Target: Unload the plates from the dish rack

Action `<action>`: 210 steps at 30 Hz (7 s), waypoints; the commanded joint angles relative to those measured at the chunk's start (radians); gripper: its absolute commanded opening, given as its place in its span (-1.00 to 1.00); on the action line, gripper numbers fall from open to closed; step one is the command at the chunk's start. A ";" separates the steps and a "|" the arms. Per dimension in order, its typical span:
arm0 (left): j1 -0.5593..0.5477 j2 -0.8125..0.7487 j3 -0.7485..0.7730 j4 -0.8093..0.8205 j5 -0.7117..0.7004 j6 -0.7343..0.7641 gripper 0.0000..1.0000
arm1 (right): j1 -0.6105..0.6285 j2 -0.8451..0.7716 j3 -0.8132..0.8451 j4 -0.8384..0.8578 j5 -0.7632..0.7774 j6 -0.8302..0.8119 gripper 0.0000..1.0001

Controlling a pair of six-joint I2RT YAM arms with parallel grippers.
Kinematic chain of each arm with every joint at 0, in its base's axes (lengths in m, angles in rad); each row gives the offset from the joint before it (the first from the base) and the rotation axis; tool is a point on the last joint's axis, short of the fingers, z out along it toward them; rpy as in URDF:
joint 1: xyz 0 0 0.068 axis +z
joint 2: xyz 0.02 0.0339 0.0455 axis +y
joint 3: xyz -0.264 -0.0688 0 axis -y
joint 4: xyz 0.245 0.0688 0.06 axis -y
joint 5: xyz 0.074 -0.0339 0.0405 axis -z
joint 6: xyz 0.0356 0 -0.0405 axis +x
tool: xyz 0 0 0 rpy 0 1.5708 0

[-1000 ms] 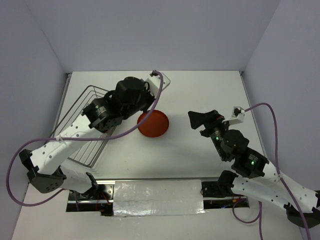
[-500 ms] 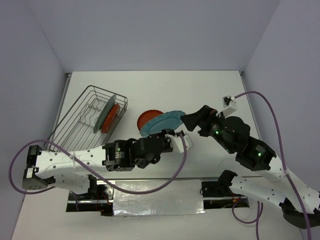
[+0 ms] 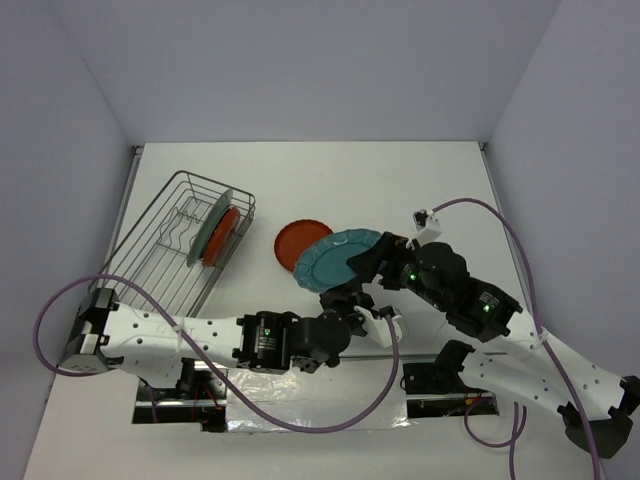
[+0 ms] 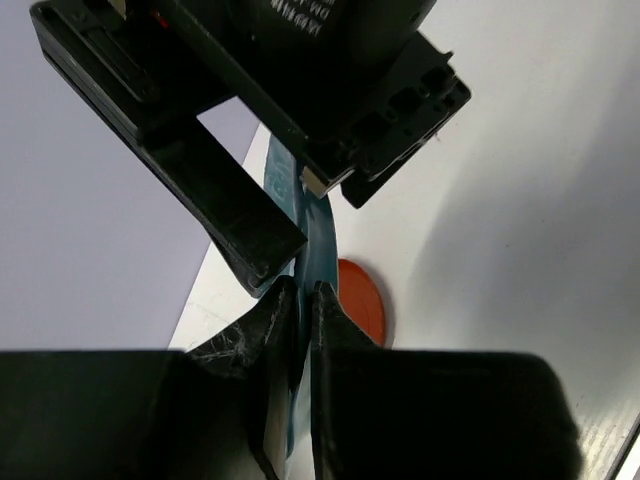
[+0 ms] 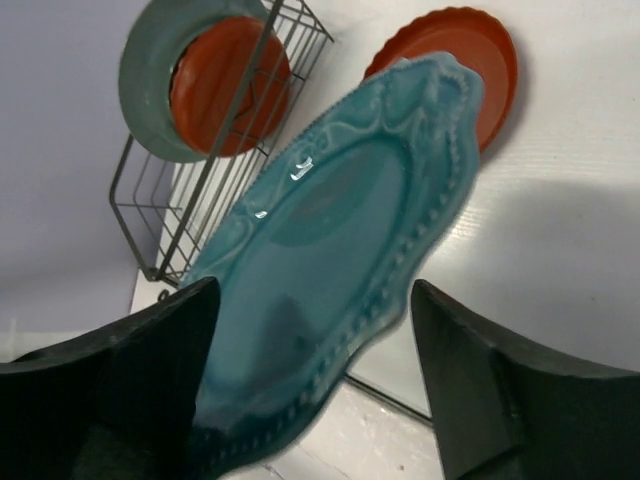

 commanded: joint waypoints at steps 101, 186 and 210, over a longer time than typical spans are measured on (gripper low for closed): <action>0.280 -0.264 -0.343 0.076 0.199 -0.626 0.99 | -1.004 1.327 0.419 0.840 -0.687 -0.012 -0.18; 1.274 -0.183 0.262 -0.862 0.653 -0.453 0.36 | -0.317 0.386 -0.092 0.545 -0.608 -0.012 0.61; 1.306 -0.085 0.178 -0.794 0.685 -0.451 0.21 | -0.316 0.394 -0.075 0.528 -0.621 -0.012 0.61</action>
